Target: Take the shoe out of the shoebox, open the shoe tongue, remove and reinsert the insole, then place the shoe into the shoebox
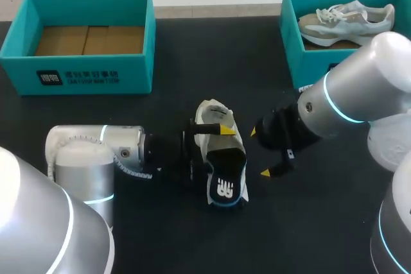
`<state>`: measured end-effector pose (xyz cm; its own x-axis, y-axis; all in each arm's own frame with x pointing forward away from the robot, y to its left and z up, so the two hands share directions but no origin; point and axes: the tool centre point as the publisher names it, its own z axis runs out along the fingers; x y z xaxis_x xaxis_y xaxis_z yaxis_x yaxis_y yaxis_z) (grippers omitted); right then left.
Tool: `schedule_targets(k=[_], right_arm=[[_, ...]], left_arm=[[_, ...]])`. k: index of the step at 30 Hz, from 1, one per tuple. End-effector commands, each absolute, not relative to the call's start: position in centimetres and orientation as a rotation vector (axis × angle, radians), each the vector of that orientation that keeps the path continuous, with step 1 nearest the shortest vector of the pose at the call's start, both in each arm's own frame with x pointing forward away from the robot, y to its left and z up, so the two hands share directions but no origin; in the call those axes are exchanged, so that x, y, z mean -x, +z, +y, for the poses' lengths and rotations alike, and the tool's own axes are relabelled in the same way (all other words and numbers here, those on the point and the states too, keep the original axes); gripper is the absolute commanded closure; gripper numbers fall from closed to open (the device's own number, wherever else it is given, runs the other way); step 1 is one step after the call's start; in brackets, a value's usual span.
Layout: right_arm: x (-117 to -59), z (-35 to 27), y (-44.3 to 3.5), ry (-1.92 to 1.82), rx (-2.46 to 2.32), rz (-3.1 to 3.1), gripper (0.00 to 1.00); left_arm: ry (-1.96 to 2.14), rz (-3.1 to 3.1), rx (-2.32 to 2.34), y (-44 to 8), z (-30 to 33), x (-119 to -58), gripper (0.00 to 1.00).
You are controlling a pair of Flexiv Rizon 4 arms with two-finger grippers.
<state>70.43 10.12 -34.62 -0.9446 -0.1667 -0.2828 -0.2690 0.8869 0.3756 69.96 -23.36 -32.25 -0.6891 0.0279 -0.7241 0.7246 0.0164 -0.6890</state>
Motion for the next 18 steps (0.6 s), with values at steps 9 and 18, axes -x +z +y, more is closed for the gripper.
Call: schedule_targets(k=[9, 18], right_arm=[[-70.3, 10.3, -34.7, 0.604, 0.327, 2.809, 0.00], [-70.3, 10.3, -34.7, 0.604, 0.327, 2.809, 0.00]], left_arm=[[-1.759, 1.797, -0.730, -32.3, -23.3, -70.1, 0.29], [-1.762, 1.822, -0.717, -31.4, -23.1, -70.0, 0.34]])
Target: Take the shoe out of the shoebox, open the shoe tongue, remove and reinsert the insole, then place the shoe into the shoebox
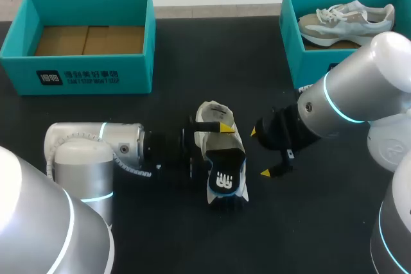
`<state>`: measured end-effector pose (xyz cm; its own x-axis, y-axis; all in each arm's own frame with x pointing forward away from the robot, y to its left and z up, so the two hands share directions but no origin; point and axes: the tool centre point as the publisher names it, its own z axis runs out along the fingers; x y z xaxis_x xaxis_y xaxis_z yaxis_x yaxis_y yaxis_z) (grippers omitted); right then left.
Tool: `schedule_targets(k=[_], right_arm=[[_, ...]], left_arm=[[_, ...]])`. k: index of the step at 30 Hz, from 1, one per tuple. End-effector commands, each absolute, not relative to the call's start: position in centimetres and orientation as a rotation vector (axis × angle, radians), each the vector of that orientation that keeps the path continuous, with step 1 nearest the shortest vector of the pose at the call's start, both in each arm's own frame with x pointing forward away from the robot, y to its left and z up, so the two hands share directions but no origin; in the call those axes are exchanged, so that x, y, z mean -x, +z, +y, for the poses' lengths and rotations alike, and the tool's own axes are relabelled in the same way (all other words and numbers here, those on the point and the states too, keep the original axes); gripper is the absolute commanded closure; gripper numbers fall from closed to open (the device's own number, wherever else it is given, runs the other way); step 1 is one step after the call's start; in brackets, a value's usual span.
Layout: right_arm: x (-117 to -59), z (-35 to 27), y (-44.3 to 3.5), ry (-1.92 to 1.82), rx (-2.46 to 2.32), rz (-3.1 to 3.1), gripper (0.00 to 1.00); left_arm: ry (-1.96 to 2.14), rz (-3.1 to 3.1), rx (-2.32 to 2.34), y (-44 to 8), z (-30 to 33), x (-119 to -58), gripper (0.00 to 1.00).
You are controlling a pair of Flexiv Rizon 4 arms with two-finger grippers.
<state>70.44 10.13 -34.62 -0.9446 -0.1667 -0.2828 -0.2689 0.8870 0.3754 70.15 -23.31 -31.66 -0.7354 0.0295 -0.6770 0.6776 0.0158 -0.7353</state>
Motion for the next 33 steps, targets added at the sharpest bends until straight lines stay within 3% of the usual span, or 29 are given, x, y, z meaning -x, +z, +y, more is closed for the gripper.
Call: schedule_targets(k=[1, 6, 18, 24, 33], right_arm=[[-70.3, 10.3, -34.7, 0.604, 0.327, 2.809, 0.00], [-70.3, 10.3, -34.7, 0.604, 0.327, 2.809, 0.00], [-70.3, 10.3, -34.7, 0.604, 0.327, 2.809, 0.00], [-70.3, 10.3, -34.7, 0.604, 0.327, 2.809, 0.00], [-70.3, 10.3, -34.7, 0.604, 0.327, 2.809, 0.00]], left_arm=[[-1.757, 1.825, -0.716, -31.4, -23.1, -70.0, 0.34], [-1.756, 1.825, -0.727, -31.2, -23.1, -69.7, 0.31], [-1.739, 1.851, -0.742, -29.6, -22.1, -68.2, 0.38], [-1.695, 1.889, -0.737, -29.6, -21.2, -66.6, 0.51], [-1.619, 1.934, -0.703, -30.5, -20.1, -65.8, 0.55]])
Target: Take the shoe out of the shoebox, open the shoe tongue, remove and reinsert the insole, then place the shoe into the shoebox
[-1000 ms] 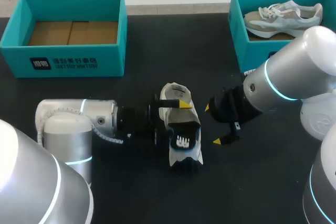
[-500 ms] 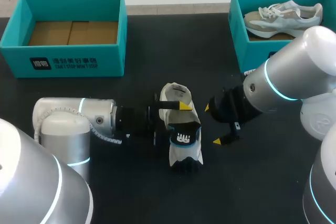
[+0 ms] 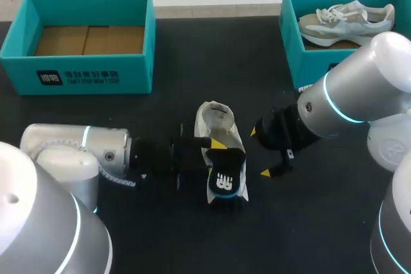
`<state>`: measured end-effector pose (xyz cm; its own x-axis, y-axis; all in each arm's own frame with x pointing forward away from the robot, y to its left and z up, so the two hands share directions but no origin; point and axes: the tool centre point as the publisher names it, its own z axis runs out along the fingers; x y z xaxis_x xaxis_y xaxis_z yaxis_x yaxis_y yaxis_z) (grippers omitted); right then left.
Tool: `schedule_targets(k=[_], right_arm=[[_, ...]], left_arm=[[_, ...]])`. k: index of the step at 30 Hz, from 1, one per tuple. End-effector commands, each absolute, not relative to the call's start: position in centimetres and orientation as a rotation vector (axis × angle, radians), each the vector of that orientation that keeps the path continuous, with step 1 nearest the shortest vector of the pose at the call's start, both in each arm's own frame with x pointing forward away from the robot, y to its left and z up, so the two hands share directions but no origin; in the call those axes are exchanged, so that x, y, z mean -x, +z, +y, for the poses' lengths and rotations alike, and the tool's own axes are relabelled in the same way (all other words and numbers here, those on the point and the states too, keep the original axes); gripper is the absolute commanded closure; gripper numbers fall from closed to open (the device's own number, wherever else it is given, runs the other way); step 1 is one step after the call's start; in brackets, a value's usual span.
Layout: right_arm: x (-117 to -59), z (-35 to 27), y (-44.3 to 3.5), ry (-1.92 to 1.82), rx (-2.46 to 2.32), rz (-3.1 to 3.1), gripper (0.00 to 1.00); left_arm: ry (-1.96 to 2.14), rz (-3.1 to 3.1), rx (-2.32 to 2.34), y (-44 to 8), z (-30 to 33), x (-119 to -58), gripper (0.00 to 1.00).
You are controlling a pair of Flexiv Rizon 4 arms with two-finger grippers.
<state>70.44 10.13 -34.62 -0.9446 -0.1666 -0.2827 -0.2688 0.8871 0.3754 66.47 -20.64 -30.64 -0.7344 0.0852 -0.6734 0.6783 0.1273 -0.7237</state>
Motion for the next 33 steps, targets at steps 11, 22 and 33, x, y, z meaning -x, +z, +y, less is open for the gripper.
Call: schedule_targets(k=[11, 22, 33], right_arm=[[-70.3, 10.3, -34.7, 0.604, 0.327, 2.809, 0.00], [-70.3, 10.3, -34.7, 0.604, 0.327, 2.809, 0.00], [-70.3, 10.3, -34.7, 0.604, 0.327, 2.809, 0.00]], left_arm=[[-1.606, 1.959, -0.704, -31.3, -20.4, -66.1, 0.80], [-1.599, 2.001, -0.671, -33.4, -20.3, -67.5, 1.00], [-1.568, 2.022, -0.623, -34.7, -20.1, -69.1, 1.00]])
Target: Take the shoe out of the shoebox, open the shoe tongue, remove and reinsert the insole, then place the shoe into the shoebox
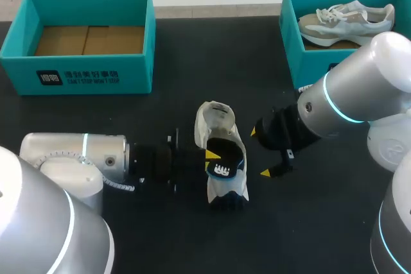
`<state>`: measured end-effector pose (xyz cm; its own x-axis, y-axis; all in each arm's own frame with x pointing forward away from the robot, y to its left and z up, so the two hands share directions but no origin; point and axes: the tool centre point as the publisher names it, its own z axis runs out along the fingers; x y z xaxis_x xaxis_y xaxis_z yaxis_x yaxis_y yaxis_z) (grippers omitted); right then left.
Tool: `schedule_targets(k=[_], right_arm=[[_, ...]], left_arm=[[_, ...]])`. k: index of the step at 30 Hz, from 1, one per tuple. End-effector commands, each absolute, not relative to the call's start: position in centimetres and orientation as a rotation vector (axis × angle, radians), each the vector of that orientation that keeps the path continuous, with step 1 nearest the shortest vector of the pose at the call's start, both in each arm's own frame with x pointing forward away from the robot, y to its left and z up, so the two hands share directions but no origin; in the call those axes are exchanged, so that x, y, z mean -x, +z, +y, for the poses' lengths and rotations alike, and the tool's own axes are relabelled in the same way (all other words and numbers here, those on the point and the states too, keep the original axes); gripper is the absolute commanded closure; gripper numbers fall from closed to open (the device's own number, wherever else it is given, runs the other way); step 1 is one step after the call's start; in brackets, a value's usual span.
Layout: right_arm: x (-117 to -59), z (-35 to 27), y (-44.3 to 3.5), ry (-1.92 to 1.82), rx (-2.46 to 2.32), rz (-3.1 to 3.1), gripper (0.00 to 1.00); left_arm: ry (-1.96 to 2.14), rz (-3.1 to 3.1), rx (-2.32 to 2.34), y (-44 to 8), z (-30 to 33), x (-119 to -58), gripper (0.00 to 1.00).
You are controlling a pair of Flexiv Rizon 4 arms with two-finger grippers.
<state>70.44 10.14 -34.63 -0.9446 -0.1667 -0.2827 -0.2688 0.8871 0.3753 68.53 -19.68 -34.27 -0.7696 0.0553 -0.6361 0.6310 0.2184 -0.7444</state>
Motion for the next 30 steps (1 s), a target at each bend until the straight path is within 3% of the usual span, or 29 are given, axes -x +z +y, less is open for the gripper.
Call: schedule_targets(k=[1, 2, 4, 7, 18, 19, 21, 30], right_arm=[[-70.3, 10.3, -34.7, 0.604, 0.327, 2.809, 0.00], [-70.3, 10.3, -34.7, 0.604, 0.327, 2.809, 0.00], [-70.3, 10.3, -34.7, 0.604, 0.327, 2.809, 0.00], [-70.3, 10.3, -34.7, 0.604, 0.327, 2.809, 0.00], [-70.3, 10.3, -34.7, 0.604, 0.327, 2.809, 0.00], [-70.3, 10.3, -34.7, 0.604, 0.327, 2.809, 0.00], [-70.3, 10.3, -34.7, 0.604, 0.327, 2.809, 0.00], [-70.3, 10.3, -34.7, 0.604, 0.327, 2.809, 0.00]], left_arm=[[-1.565, 2.020, -0.617, -34.7, -20.1, -69.2, 1.00], [-1.563, 2.021, -0.615, -34.7, -20.1, -69.2, 0.91], [-1.564, 2.019, -0.616, -34.1, -20.2, -69.0, 0.52], [-1.569, 2.000, -0.641, -33.1, -20.3, -68.5, 0.44], [-1.585, 1.977, -0.709, -31.8, -20.9, -67.1, 0.68], [-1.590, 1.979, -0.714, -31.9, -21.0, -66.9, 0.83], [-1.595, 1.981, -0.719, -32.2, -21.2, -66.7, 1.00], [-1.530, 1.969, -0.742, -33.6, -21.3, -68.4, 1.00]])
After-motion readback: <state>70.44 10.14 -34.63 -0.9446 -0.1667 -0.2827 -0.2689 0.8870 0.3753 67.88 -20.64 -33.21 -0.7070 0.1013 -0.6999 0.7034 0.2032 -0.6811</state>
